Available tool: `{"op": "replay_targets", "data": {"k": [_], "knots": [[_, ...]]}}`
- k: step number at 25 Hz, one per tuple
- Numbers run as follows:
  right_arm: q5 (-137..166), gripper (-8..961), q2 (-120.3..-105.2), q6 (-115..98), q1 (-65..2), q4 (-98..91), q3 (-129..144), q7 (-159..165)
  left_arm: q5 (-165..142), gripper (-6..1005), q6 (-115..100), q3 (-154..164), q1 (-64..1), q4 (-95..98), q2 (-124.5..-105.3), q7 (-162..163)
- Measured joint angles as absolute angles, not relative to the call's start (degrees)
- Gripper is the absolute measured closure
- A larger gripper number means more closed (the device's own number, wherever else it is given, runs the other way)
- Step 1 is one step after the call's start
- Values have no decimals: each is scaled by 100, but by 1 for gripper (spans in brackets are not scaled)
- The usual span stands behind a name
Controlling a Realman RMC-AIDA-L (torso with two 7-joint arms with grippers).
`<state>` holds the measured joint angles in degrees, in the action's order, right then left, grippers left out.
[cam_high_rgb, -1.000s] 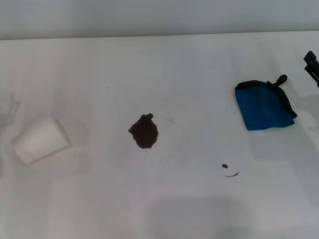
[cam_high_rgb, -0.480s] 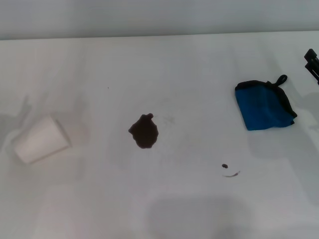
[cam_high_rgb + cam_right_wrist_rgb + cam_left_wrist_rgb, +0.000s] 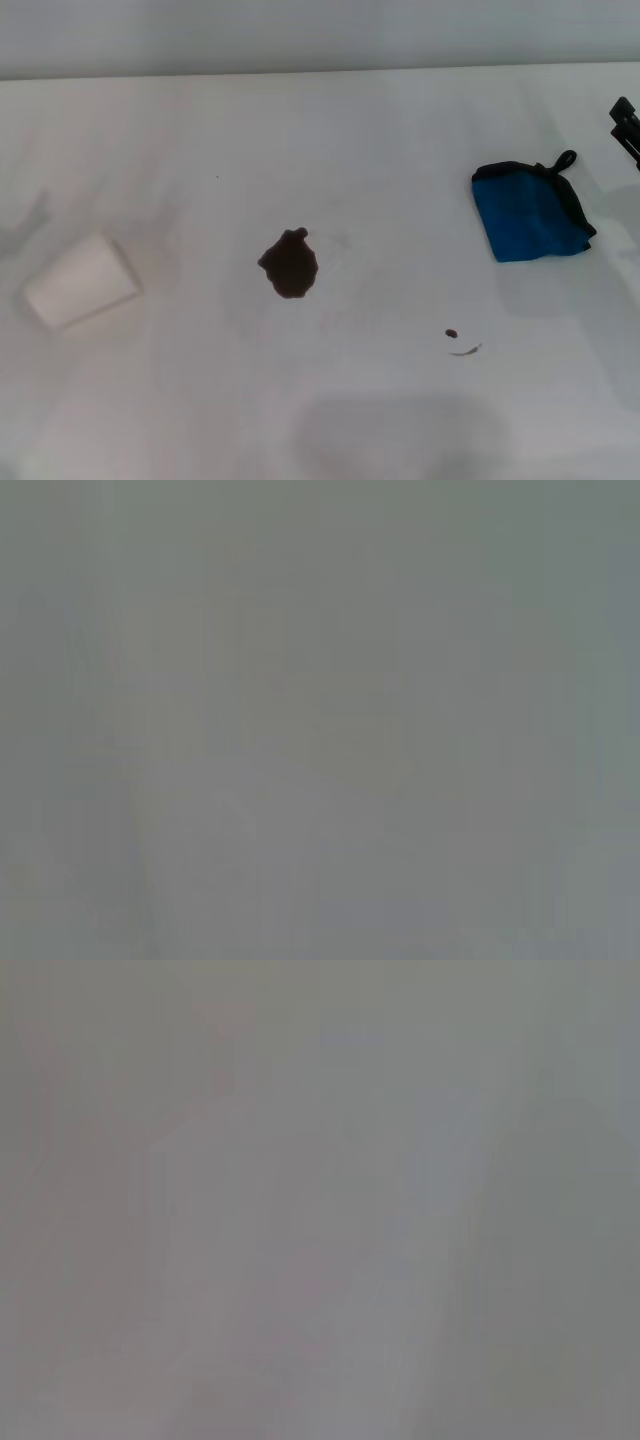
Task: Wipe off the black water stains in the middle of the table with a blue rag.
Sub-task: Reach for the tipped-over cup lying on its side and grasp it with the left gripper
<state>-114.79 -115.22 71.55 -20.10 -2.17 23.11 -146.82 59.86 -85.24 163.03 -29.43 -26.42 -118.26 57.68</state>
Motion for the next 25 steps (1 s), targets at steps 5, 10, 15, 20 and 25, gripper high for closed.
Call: {"op": "replay_targets", "data": {"k": [5, 10, 15, 20, 25], "knots": [[-11479, 108, -11522, 7070, -2022, -220, 2311, -14693, 5413, 124, -8766, 16306, -3252, -3303, -11715, 6680], [-11479, 109, -11522, 7057, -2029, -220, 2311, -14712, 4887, 124, -8911, 16308, -3524, -3693, -11541, 7316], [-11479, 109, -11522, 7050, -2031, -220, 2311, -14713, 3921, 124, -8940, 16312, -3938, -4089, -11392, 7902], [-11478, 110, -11522, 7048, -2037, -222, 2311, -14699, 2459, 125, -8986, 16318, -4532, -4312, -11168, 8556], [-11484, 111, -11522, 7055, -2056, -229, 2311, -14695, 1247, 125, -9237, 16320, -5115, -4768, -11047, 8884]]}}
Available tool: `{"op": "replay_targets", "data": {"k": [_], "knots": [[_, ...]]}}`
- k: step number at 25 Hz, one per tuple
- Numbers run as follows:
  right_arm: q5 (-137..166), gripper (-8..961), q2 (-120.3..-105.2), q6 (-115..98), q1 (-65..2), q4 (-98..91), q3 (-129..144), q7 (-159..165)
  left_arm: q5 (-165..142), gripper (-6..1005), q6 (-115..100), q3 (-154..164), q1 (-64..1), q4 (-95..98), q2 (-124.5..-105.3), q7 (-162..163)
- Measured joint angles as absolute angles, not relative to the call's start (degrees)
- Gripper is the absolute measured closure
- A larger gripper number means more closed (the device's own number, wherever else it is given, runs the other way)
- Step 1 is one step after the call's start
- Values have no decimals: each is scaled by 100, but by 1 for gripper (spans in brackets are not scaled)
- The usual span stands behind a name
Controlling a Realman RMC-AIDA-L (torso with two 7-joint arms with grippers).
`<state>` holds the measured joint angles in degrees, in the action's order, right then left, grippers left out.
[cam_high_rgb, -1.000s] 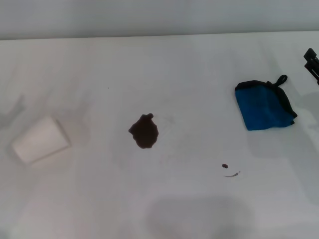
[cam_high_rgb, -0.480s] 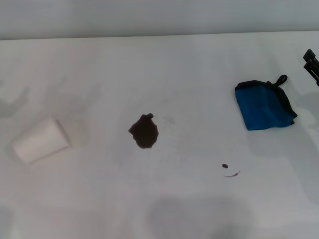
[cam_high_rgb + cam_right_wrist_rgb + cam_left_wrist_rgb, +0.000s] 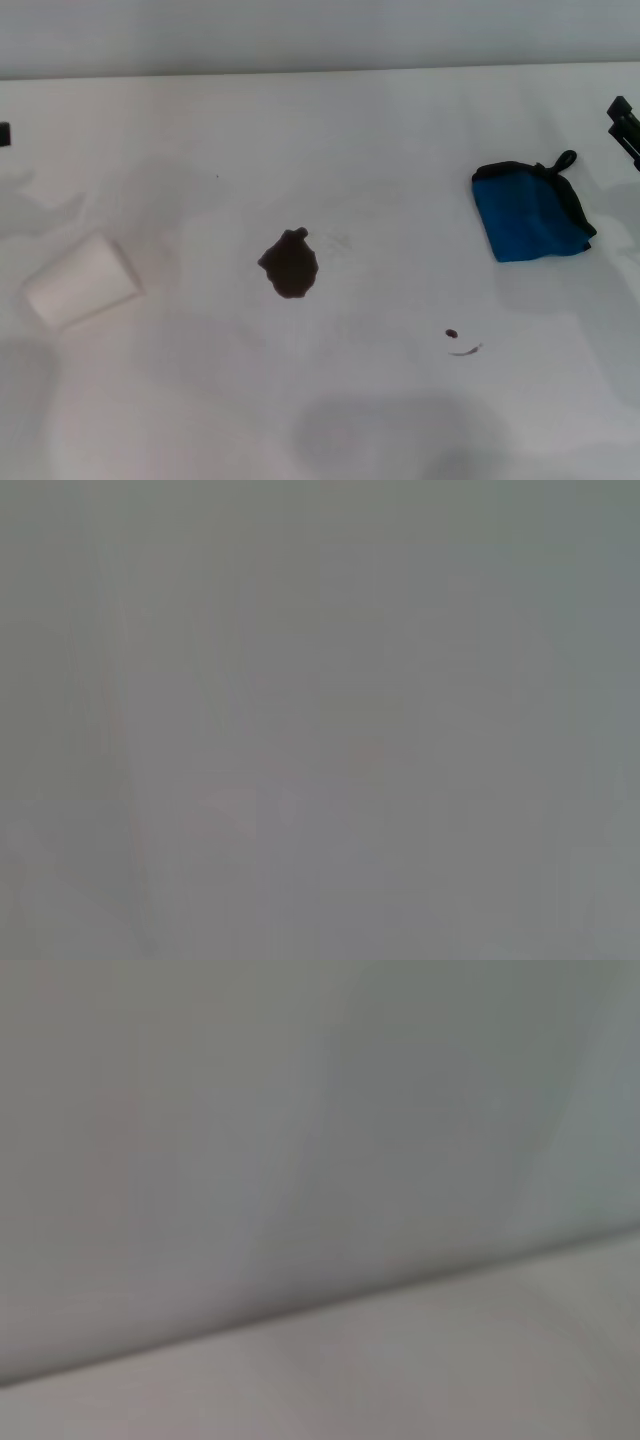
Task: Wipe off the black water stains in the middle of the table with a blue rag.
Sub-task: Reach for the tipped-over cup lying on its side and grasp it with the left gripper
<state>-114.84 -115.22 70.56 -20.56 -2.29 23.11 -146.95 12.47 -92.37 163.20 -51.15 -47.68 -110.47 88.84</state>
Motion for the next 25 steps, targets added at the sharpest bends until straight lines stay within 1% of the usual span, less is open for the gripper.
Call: {"op": "replay_targets", "data": {"k": [2, 6, 12, 14, 18, 25], "knots": [[-11486, 111, -11522, 7066, -2061, -234, 2312, -14693, 566, 125, -9371, 16324, -5428, -4877, -10983, 8942], [-11487, 112, -11523, 7072, -2063, -237, 2312, -14682, -522, 125, -9450, 16330, -5883, -4944, -10928, 8907], [-11488, 112, -11525, 7066, -2066, -235, 2312, -14683, -1479, 125, -9560, 16330, -6365, -4890, -10880, 8807], [-11487, 113, -11530, 7055, -2066, -223, 2311, -14700, -1683, 125, -9649, 16330, -6481, -4879, -10889, 8771], [-11493, 113, -11532, 7053, -2061, -220, 2312, -14704, -2178, 125, -9777, 16330, -6690, -4763, -10966, 8611], [-11504, 114, -11531, 7054, -2064, -225, 2301, -14673, -2639, 125, -9763, 16330, -6820, -4528, -11102, 8561]]}}
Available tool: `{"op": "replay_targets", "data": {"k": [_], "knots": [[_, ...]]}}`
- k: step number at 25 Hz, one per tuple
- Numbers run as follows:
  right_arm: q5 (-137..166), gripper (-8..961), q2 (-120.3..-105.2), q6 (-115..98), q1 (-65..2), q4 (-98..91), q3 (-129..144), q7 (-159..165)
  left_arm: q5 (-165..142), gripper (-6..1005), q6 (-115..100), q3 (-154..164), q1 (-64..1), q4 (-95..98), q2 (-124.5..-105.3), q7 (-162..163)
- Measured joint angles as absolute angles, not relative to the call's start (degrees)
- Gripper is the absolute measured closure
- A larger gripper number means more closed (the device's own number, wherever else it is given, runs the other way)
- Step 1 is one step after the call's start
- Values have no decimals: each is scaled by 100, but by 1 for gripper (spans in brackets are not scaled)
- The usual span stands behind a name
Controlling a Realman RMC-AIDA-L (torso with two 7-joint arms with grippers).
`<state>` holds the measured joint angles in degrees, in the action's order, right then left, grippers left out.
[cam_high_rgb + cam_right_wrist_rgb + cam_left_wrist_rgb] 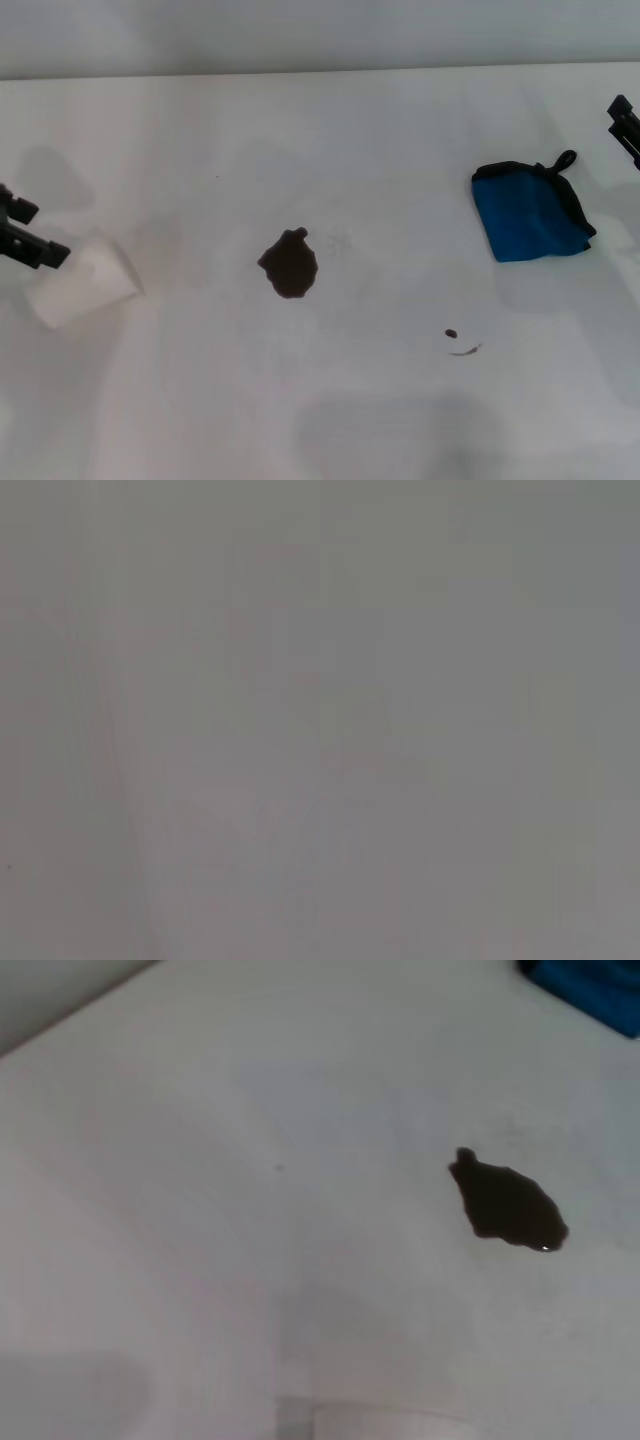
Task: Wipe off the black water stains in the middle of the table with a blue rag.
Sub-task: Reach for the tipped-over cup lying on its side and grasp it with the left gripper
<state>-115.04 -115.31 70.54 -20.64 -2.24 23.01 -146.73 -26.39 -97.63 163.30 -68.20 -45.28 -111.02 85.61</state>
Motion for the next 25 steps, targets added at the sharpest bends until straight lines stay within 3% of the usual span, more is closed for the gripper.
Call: {"op": "replay_targets", "data": {"k": [20, 25], "knots": [[-11491, 117, -11531, 7069, -2103, -228, 2303, -14661, -3322, 126, -8840, 16334, -6882, -4508, -11759, 8527], [-11487, 117, -11529, 7076, -2100, -228, 2303, -14660, -3411, 126, -8571, 16330, -6857, -4475, -11839, 8582]]}}
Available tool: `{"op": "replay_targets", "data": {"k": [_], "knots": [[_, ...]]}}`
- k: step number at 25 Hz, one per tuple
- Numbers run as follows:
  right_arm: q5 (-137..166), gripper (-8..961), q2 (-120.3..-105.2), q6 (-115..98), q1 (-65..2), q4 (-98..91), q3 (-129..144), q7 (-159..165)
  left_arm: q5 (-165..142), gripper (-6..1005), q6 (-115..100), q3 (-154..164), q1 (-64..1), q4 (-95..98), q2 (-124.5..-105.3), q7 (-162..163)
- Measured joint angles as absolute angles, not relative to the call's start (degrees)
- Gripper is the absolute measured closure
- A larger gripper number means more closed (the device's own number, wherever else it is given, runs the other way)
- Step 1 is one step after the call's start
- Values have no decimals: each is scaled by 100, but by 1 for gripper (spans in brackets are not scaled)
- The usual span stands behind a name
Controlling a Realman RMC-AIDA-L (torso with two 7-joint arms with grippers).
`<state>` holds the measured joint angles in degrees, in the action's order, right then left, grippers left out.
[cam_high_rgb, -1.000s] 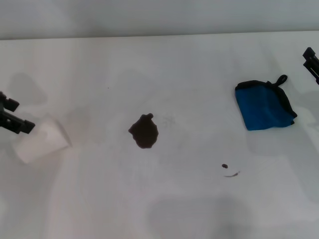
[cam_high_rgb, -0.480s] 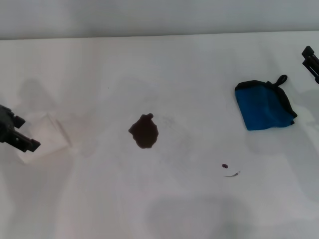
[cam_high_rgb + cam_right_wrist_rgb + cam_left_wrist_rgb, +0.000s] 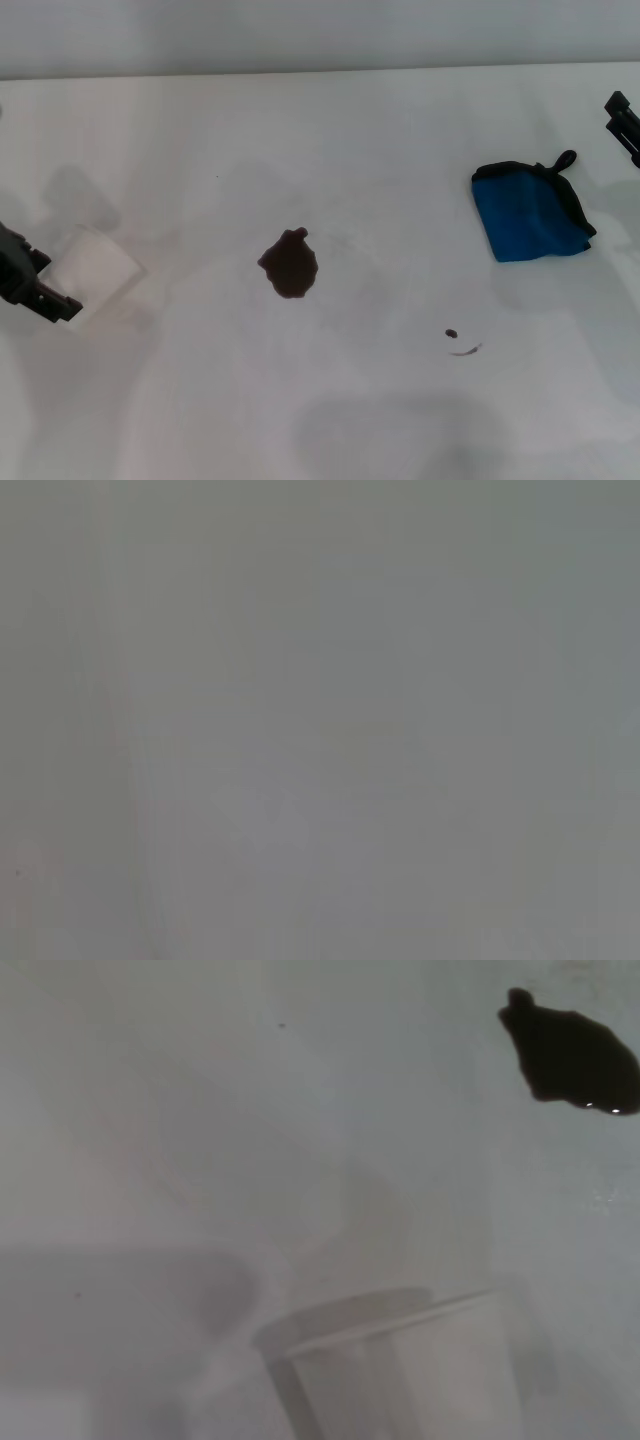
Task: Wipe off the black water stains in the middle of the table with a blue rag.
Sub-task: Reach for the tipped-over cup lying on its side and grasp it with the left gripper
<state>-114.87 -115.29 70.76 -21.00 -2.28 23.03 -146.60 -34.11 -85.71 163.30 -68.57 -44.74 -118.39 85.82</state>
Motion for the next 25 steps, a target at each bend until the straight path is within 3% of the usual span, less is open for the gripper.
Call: {"op": "replay_targets", "data": {"k": [25], "knots": [[-11487, 121, -11531, 7041, -2140, -219, 2303, -14660, -2955, 127, -7329, 16321, -6471, -3633, -11820, 8664]]}}
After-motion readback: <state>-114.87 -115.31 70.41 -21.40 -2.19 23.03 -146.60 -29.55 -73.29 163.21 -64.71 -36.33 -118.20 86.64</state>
